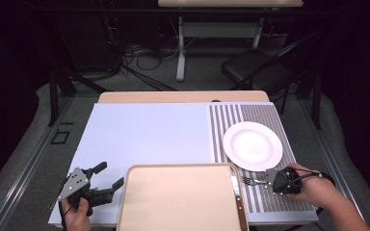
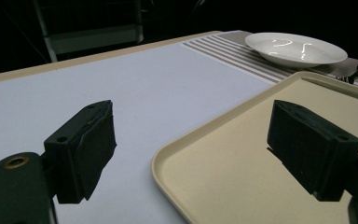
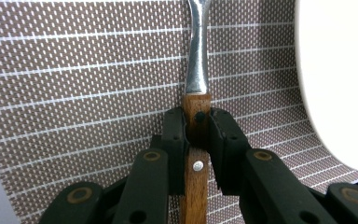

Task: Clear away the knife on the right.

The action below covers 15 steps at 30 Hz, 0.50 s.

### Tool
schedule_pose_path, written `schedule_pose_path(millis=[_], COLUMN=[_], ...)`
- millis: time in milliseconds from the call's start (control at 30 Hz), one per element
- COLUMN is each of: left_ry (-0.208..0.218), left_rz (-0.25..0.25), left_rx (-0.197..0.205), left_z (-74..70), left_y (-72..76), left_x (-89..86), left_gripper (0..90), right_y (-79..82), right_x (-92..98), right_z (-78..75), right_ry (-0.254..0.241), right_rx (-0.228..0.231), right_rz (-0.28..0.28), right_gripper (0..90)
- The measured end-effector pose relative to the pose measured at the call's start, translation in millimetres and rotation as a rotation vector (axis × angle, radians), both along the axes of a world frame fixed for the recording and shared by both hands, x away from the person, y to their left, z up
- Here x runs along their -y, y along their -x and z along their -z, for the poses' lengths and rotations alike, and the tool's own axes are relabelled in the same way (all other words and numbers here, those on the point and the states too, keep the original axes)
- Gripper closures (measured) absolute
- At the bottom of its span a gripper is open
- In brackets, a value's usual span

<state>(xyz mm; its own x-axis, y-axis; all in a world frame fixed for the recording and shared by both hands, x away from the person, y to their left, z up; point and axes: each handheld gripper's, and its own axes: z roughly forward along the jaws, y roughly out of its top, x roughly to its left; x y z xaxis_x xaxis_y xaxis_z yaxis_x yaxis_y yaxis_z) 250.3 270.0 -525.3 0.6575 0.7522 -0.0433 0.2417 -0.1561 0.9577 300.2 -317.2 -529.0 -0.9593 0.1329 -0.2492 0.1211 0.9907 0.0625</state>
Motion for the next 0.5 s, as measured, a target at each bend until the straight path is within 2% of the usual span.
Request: schedule_pose_path(millis=[267,500], left_ry=[-0.002,-0.003], left_rz=[-0.002,-0.002], left_rx=[0.001,0.001], left_z=[0.1,0.1], left_y=[-0.2,-0.3], left_x=[0.0,-0.3], left_gripper=[15.4,15.4], right_y=[-0.5,0.4], right_x=[-0.9,-0.3], right_z=[-0.8,-2.4], right_ry=[0.007,0.011], right_rx=[0.014,0.005], right_rz=[0.001,0.007], right_gripper=[77.2,77.3])
